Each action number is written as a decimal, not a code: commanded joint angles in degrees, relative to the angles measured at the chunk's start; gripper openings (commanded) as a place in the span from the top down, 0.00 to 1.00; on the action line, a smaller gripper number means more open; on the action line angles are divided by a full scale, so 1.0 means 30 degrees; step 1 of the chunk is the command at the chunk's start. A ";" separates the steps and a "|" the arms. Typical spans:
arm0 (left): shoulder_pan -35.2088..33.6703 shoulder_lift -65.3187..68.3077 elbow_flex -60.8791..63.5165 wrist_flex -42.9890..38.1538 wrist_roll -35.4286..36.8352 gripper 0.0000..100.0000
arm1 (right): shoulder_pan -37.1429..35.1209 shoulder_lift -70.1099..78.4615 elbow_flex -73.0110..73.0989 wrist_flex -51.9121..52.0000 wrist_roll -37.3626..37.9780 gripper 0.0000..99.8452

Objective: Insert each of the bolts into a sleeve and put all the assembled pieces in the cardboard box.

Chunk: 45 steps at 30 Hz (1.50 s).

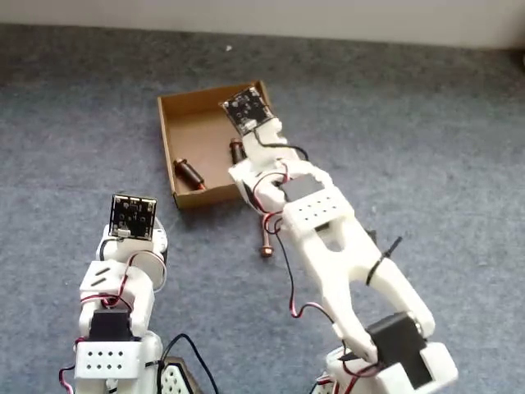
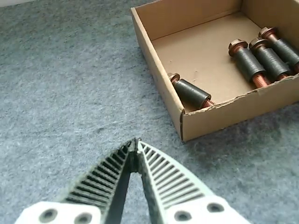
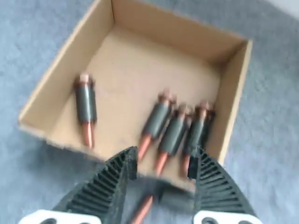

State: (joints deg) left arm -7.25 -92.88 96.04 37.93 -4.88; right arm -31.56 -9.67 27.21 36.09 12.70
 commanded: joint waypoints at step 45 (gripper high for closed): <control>-0.0015 -0.0161 0.0542 -0.0381 -0.0264 0.99 | 0.1480 1.1355 -1.0007 0.8747 0.8733 0.84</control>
State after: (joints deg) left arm -7.25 -92.88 96.04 37.93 -4.88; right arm -25.58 25.32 -0.04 61.49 38.46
